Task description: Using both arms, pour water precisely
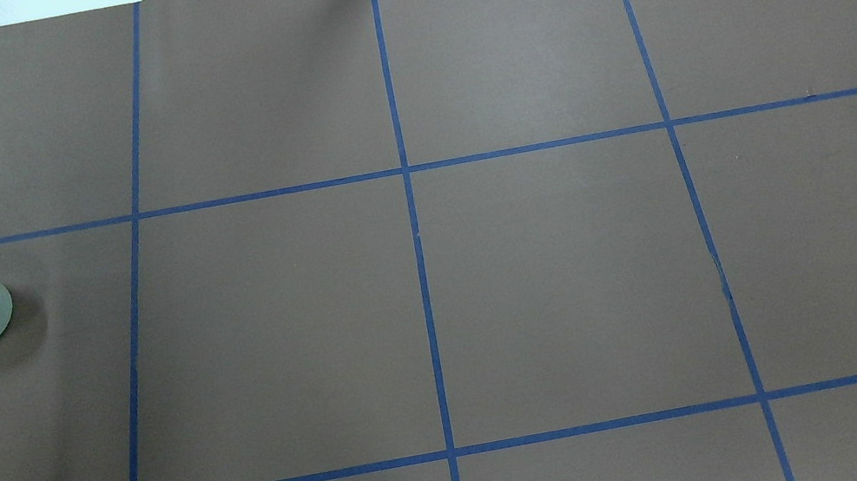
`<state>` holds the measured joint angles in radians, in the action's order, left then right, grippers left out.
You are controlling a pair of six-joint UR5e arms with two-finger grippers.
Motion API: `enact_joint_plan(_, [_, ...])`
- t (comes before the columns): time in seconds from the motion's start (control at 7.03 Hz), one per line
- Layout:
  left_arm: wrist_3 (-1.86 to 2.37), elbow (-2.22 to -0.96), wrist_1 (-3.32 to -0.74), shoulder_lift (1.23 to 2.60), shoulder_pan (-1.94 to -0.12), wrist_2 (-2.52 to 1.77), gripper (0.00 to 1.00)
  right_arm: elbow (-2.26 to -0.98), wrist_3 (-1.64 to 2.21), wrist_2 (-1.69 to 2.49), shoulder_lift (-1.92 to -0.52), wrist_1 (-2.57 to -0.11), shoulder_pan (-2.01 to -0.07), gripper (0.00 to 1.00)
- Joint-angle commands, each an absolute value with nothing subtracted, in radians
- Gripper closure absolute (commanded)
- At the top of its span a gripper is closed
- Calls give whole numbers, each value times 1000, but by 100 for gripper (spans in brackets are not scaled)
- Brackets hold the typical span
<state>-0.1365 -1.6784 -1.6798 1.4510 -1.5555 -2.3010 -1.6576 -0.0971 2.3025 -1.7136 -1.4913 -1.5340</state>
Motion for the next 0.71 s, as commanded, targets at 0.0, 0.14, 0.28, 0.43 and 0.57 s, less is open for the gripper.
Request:
enact_joint_plan(0.0, [-135, -1686, -1680, 1457, -1555, -2295, 0, -1690, -98, 2306, -1707, -1491, -1534, 0])
enact_joint_plan(0.14, [-130, -1698, -1680, 1460, -1555, -2299, 0, -1725, -88, 2303, -1695, -1485, -1532, 0])
enact_joint_plan(0.28, [-129, -1716, -1684, 1474, -1555, -2301, 0, -1735, -86, 2303, -1694, -1477, -1534, 0])
enact_joint_plan(0.43, [-129, -1713, -1719, 1486, -1555, -2301, 0, -1733, -83, 2304, -1694, -1435, -1532, 0])
enact_joint_plan(0.57, [-124, -1712, -1818, 1496, -1555, -2298, 0, -1729, -84, 2301, -1692, -1377, -1534, 0])
